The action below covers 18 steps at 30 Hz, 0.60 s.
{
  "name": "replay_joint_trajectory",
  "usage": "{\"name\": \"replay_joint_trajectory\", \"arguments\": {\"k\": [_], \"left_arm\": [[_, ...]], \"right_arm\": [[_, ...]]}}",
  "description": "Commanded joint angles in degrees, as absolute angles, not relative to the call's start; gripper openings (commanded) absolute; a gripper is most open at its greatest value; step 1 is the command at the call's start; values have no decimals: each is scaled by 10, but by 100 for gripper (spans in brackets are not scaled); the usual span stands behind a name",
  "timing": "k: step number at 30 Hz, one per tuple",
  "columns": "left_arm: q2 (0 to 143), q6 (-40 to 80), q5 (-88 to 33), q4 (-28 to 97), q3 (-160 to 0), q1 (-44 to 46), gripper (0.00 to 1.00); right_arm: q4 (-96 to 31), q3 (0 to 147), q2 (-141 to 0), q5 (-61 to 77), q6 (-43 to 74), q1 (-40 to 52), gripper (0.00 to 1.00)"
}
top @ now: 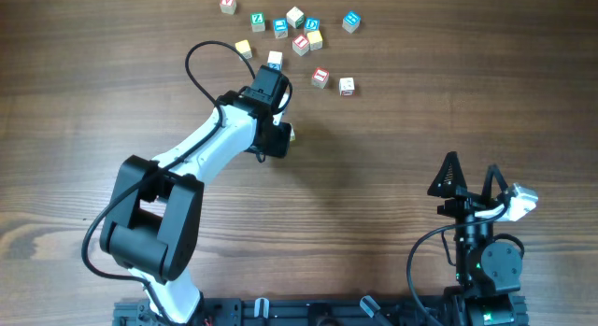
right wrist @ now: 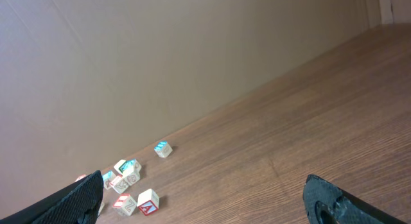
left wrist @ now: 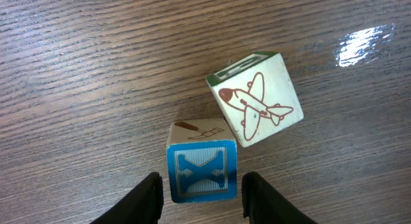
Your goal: Form a circle
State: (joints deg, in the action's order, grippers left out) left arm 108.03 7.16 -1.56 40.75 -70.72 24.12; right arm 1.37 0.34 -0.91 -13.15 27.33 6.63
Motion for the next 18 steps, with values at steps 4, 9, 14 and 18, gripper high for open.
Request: {"name": "replay_joint_trajectory", "arguments": {"k": [4, 9, 14, 18], "left_arm": [[1008, 65, -20, 416, -731, 238, 52], [927, 128, 14, 371, -743, 170, 53], [929, 174, 16, 355, -743, 73, 61], [929, 187, 16, 371, -742, 20, 100]], "right_arm": [[16, 3, -8, -135, 276, 64, 100], [16, 3, -8, -135, 276, 64, 99], [16, 3, -8, -135, 276, 64, 100], [16, 3, -8, -135, 276, 64, 100]]}}
